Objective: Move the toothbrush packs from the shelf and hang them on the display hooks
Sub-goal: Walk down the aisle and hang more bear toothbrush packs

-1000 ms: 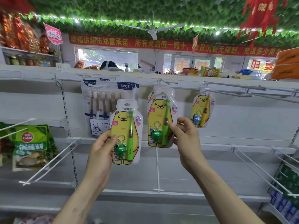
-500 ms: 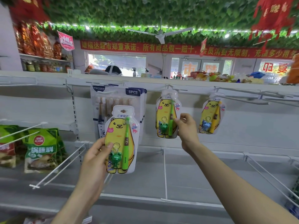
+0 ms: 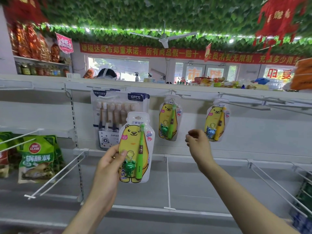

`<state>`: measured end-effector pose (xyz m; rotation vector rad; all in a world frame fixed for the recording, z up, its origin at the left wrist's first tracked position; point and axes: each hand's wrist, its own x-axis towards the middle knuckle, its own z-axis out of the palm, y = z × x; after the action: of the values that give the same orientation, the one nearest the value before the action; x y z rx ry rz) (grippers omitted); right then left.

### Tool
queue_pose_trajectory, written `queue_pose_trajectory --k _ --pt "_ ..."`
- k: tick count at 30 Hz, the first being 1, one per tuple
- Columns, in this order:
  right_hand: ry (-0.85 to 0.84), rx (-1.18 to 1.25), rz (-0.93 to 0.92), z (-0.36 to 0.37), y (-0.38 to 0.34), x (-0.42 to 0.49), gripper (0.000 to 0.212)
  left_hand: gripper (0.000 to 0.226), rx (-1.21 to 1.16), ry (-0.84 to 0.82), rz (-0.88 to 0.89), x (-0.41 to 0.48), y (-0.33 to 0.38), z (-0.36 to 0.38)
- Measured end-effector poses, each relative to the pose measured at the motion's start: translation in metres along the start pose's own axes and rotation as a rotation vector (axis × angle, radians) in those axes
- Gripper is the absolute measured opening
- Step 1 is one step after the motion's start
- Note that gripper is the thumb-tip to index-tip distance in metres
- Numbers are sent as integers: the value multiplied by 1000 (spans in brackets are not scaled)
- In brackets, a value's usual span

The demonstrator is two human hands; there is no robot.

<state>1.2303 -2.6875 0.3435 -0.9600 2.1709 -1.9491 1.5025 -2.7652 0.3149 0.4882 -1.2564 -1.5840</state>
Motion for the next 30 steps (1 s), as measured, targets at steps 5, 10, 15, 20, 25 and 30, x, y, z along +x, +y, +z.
queue_pose_trajectory --k 5,10,15,20,25,30 --pt "-138 229 -144 -27 -32 -80 13 20 -59 -90 -24 -8 1 32" --pt "-289 342 -264 -39 -66 -124 18 25 -113 -187 -20 -20 5 63" --pt "-205 339 -284 -47 -72 -121 16 22 -157 -252 28 -24 9 74" --pt "-200 312 -299 -49 -65 -126 16 12 -73 -281 89 -31 8 64" --pt "-159 355 -276 -51 -59 -132 14 15 -6 -306 152 -33 12 60" --pt "-109 395 -231 -53 -56 -128 11 16 71 -340 178 -28 20 71"
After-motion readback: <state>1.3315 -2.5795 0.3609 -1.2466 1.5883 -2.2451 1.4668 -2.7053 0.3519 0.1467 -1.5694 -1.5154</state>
